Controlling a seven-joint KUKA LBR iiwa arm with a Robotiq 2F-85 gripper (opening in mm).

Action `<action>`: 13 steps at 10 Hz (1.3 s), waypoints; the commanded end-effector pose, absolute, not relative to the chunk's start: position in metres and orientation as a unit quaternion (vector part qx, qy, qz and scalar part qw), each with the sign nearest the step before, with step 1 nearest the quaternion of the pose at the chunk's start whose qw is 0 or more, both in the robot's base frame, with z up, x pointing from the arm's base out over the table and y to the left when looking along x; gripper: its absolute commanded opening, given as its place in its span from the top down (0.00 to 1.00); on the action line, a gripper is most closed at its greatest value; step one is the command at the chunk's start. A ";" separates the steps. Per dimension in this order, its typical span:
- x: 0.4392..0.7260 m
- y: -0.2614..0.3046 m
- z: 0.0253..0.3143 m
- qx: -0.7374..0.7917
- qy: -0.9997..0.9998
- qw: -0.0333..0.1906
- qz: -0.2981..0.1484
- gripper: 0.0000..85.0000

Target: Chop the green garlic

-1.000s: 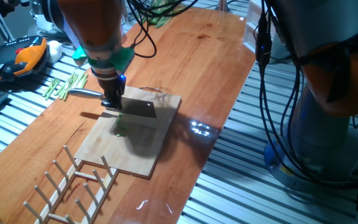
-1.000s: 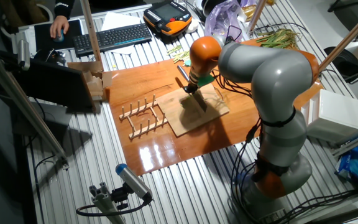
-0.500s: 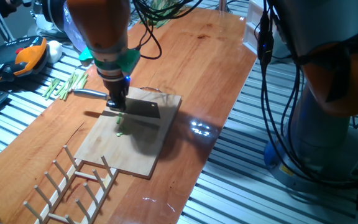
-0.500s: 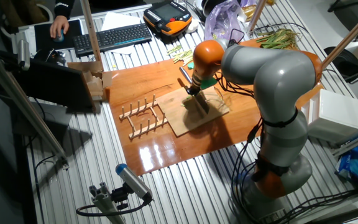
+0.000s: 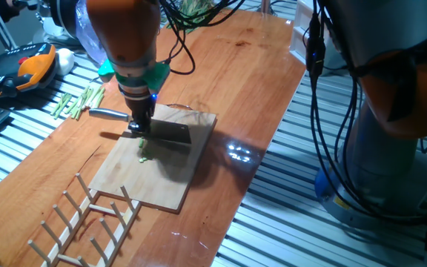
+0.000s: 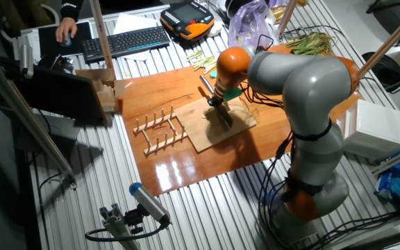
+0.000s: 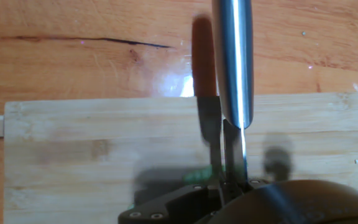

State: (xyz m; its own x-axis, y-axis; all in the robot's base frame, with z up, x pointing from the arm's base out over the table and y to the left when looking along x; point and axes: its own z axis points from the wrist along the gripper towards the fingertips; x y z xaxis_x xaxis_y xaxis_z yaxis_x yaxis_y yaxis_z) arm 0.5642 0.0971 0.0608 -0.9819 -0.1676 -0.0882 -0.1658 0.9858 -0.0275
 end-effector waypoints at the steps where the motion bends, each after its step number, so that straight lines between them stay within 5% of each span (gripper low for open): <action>1: 0.572 0.102 0.072 -0.082 0.996 0.041 -0.011 1.00; 4: 0.578 0.110 0.088 -0.081 0.996 0.029 -0.009 1.00; 13: 0.568 0.121 0.073 -0.091 0.995 0.030 -0.001 1.00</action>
State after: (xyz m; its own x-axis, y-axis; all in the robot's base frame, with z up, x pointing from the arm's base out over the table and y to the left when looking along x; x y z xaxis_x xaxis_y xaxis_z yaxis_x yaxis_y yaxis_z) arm 0.5682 0.1210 0.0727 -0.9819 -0.1800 -0.0592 -0.1799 0.9837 -0.0071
